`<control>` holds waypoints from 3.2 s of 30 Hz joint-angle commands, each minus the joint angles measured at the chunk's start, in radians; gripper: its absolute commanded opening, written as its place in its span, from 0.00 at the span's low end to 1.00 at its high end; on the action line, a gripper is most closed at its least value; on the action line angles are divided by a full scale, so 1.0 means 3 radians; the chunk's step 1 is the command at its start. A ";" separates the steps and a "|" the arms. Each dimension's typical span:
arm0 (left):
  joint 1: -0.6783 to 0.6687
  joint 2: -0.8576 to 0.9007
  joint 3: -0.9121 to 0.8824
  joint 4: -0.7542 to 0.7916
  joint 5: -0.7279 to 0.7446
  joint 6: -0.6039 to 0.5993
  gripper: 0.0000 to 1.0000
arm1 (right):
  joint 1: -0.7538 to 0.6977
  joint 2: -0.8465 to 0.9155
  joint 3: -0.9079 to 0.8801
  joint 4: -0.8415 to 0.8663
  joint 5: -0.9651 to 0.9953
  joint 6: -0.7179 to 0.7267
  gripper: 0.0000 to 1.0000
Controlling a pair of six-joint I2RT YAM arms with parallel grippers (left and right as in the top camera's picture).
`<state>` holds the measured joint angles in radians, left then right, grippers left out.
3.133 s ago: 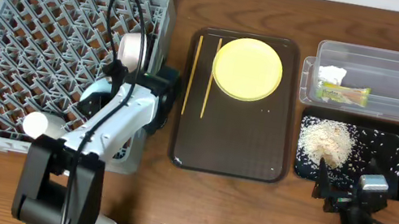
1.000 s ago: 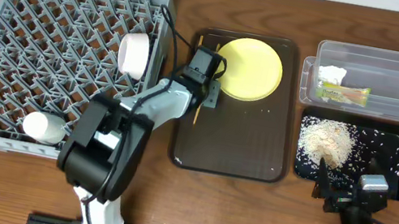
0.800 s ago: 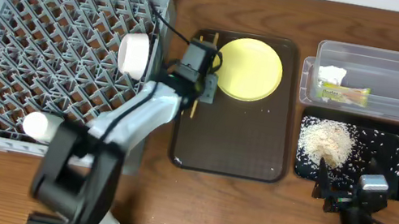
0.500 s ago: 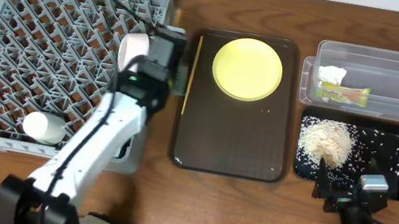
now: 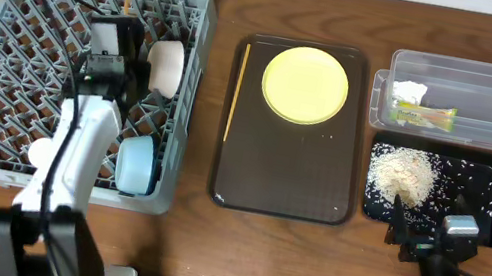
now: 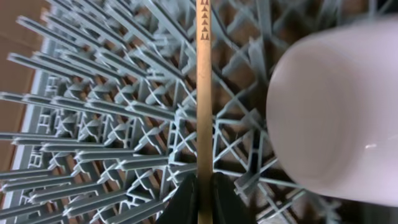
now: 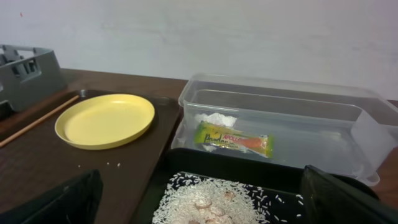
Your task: Sort waste into correct bins and load items into the dishwasher
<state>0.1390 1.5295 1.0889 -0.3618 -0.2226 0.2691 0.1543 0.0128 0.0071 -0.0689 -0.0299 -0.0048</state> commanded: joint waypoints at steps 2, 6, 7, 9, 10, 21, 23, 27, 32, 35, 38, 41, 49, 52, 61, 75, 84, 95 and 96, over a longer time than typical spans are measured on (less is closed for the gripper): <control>0.0050 0.0095 0.0019 0.0159 -0.0020 0.0310 0.13 | -0.0009 -0.0005 -0.0005 -0.0009 -0.0003 0.0025 0.99; 0.0003 -0.0072 0.0019 0.0164 -0.0019 0.0125 0.55 | -0.0009 -0.0005 -0.0005 -0.0009 -0.0003 0.0025 0.99; -0.0028 -0.0169 0.0019 0.0149 -0.0018 0.0018 0.57 | -0.0009 -0.0005 -0.0005 -0.0009 -0.0003 0.0024 0.99; -0.0118 -0.0354 0.0019 0.0084 0.0148 -0.0056 0.61 | -0.0009 -0.0005 -0.0005 -0.0009 -0.0003 0.0025 0.99; -0.0167 -0.0420 0.0019 0.0061 0.0284 -0.0065 0.61 | -0.0009 -0.0005 -0.0005 -0.0009 -0.0003 0.0024 0.99; -0.1274 0.0331 0.0019 0.0495 0.0741 -0.0523 0.45 | -0.0009 -0.0005 -0.0005 -0.0009 -0.0003 0.0025 0.99; -0.1316 0.0568 0.0019 0.0640 0.0689 -0.0640 0.42 | -0.0009 -0.0005 -0.0005 -0.0009 -0.0003 0.0025 0.99; -0.1335 0.0944 0.0019 0.0931 0.0684 -0.1016 0.33 | -0.0009 -0.0005 -0.0005 -0.0008 -0.0003 0.0025 0.99; -0.1335 0.1209 0.0019 0.1108 0.0692 -0.1144 0.33 | -0.0009 -0.0005 -0.0005 -0.0009 -0.0003 0.0024 0.99; -0.1335 0.1305 0.0019 0.1137 0.0776 -0.1191 0.33 | -0.0009 -0.0005 -0.0005 -0.0009 -0.0003 0.0024 0.99; -0.1335 0.1367 0.0019 0.1138 0.0790 -0.1191 0.33 | -0.0009 -0.0005 -0.0005 -0.0009 -0.0001 0.0024 0.99; -0.1335 0.1451 0.0019 0.1152 0.0788 -0.1191 0.33 | -0.0009 -0.0005 -0.0005 -0.0009 -0.0003 0.0025 0.99; -0.1342 0.1633 0.0019 0.1069 0.0804 -0.1570 0.29 | -0.0009 -0.0005 -0.0005 -0.0009 -0.0003 0.0024 0.99; -0.1356 0.1654 0.0019 0.1020 0.0804 -0.1578 0.25 | -0.0009 -0.0005 -0.0005 -0.0008 -0.0003 0.0025 0.99; -0.1330 0.0849 0.0037 0.0874 0.0787 -0.1369 0.08 | -0.0009 -0.0005 -0.0005 -0.0009 -0.0003 0.0025 0.99; -0.0532 -0.0440 0.0036 -0.0234 -0.0584 0.0239 0.08 | -0.0009 -0.0005 -0.0005 -0.0009 -0.0003 0.0025 0.99; -0.0052 0.0244 0.0036 0.0069 -0.0571 0.0473 0.11 | -0.0009 -0.0003 -0.0005 -0.0009 -0.0003 0.0025 0.99; -0.0465 -0.0614 0.0060 -0.0270 0.0023 -0.0736 0.57 | -0.0009 -0.0003 -0.0005 -0.0009 -0.0001 0.0024 0.99; -0.0553 -0.0710 0.0058 -0.0289 0.0273 -0.0913 0.55 | -0.0009 -0.0003 -0.0005 -0.0009 -0.0003 0.0025 0.99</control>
<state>0.0288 1.4124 1.1000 -0.4313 -0.3244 0.1928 0.1543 0.0128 0.0071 -0.0689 -0.0299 -0.0048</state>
